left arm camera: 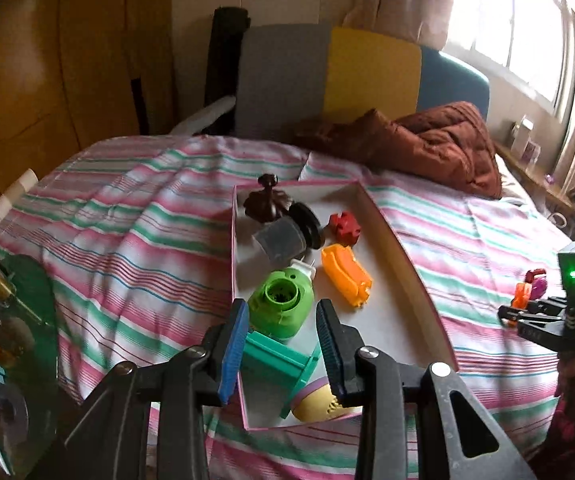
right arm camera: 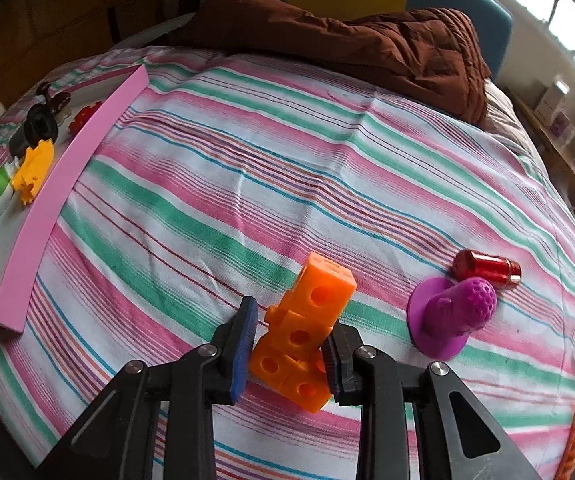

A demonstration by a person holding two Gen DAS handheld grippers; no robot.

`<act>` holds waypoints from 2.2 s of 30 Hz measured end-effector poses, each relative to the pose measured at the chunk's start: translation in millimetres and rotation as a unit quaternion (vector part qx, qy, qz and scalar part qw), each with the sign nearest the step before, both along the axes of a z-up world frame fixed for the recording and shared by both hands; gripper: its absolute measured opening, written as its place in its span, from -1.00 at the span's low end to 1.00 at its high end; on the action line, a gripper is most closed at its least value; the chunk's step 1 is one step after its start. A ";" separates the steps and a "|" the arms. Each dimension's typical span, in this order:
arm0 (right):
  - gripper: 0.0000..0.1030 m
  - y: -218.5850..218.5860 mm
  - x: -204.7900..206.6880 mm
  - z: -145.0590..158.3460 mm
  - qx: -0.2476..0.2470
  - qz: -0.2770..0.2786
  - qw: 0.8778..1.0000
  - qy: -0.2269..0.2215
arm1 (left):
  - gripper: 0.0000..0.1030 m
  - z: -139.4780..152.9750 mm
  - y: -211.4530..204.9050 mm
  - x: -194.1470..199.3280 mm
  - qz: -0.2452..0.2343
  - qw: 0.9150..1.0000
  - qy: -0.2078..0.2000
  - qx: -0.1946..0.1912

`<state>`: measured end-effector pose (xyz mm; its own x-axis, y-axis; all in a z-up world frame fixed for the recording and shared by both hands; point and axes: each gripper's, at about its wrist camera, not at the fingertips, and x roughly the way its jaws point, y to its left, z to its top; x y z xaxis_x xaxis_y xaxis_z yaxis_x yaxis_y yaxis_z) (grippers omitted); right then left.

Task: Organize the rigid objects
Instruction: 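Carry the orange cube blocks into the tray and open the right gripper, then move both grippers from the tray back over the remaining toys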

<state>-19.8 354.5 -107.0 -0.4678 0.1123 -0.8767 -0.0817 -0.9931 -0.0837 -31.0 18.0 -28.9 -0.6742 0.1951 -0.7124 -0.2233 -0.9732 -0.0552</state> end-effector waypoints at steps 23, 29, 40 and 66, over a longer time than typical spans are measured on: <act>-0.52 -144.6 0.5 91.1 -0.104 0.155 0.979 0.081 | -0.31 -4.2 -20.9 6.7 0.012 1.000 -0.011 0.026; -0.52 -189.6 -9.6 83.5 -0.104 0.213 0.970 0.052 | -0.31 -6.4 -35.9 5.6 0.033 0.999 -0.011 0.031; -0.51 -217.5 -47.6 30.9 -0.088 0.220 0.971 -0.029 | -0.32 -16.6 -49.4 4.8 0.049 0.998 -0.024 0.034; 0.01 -192.6 -11.5 74.5 -0.107 0.170 0.977 0.077 | -0.31 1.4 -23.6 13.1 0.014 1.000 -0.001 0.018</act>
<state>-31.3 162.0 -32.4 -0.5751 -0.2502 -0.7789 0.2613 -0.9584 0.1150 -18.0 -5.7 -27.5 -0.6781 0.2017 -0.7068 -0.1950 -0.9765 -0.0916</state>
